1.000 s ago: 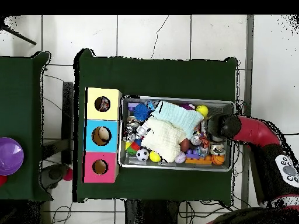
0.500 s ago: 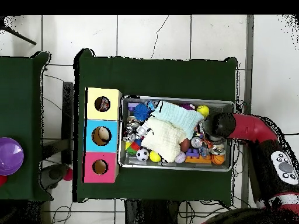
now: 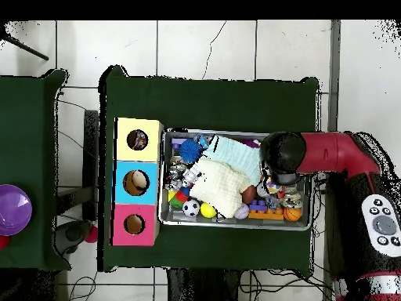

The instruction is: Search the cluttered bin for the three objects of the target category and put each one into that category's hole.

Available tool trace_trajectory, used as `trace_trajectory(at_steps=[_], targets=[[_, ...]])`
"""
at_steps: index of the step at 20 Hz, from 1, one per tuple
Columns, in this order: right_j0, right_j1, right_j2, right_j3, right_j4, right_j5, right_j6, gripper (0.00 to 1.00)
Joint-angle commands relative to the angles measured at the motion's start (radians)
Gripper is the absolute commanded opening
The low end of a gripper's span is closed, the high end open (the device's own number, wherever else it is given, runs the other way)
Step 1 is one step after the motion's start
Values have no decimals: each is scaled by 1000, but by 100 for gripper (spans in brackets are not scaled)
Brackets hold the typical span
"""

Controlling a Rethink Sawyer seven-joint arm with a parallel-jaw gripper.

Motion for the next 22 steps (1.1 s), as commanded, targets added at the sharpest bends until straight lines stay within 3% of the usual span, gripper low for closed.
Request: trace_trajectory(at_steps=[1,5,9,16,18,22], targets=[[0,-198,49,50,27,181,-353,0],[-33,-234,111,71,109,191,-336,0],[-70,-236,167,138,274,148,-207,0],[-118,-191,262,350,627,-66,44,0],[-121,-185,284,402,696,-142,74,0],[-90,-178,286,449,763,-249,126,0]])
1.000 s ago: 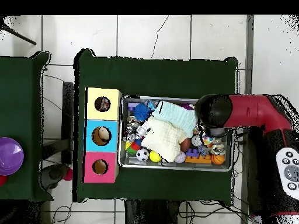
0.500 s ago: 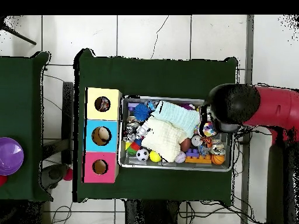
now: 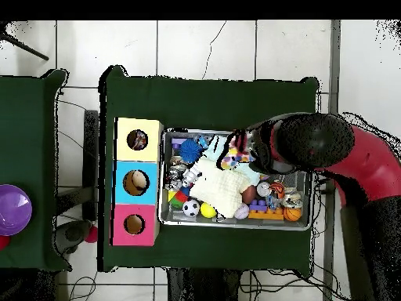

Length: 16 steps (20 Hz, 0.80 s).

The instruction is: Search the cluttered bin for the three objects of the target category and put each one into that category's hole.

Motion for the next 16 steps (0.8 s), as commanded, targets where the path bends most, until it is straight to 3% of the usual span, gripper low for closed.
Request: trace_trajectory(at_steps=[1,8,16], targets=[[35,47,95,233,125,-171,129,0],[158,66,23,244,115,-331,208,0],[305,106,-69,187,120,-422,289,0]])
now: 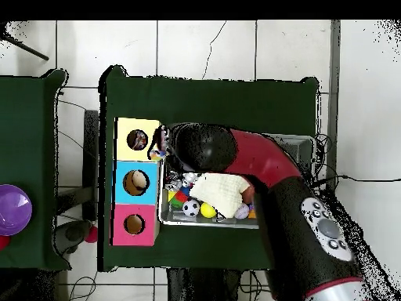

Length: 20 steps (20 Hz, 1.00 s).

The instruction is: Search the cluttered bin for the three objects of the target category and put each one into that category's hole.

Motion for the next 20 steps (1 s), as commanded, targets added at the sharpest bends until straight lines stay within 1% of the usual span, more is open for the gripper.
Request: trace_trajectory(at_steps=[1,4,7,9,10,12,13,14,16,20], targets=[[94,62,-75,43,46,-76,288,0],[151,78,-116,11,58,-97,316,0],[202,100,-164,-27,59,-107,321,0],[266,119,-251,-89,-8,-118,311,0],[319,136,-333,-143,-82,-117,303,0],[378,167,-431,-201,-131,-160,315,0],[390,177,-452,-215,-135,-179,311,0],[411,190,-485,-239,-156,-206,302,0],[420,202,-504,-251,-157,-229,284,0],[423,213,-517,-252,-133,-259,262,0]])
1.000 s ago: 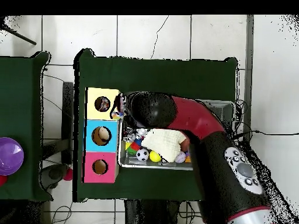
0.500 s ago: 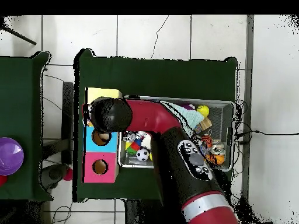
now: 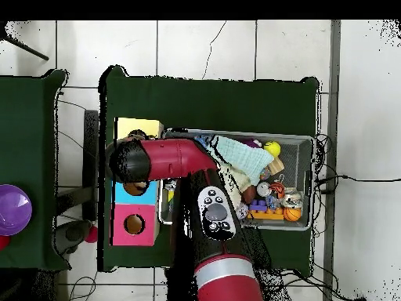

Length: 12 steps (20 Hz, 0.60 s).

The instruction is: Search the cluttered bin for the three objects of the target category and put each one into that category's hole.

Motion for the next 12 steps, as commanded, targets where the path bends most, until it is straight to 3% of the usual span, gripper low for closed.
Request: trace_trajectory(at_steps=[1,6,12], targets=[[-11,72,-162,-93,-26,-95,254,0],[-13,47,-153,-57,22,-160,259,0],[-11,32,-144,-34,89,-158,277,0]])
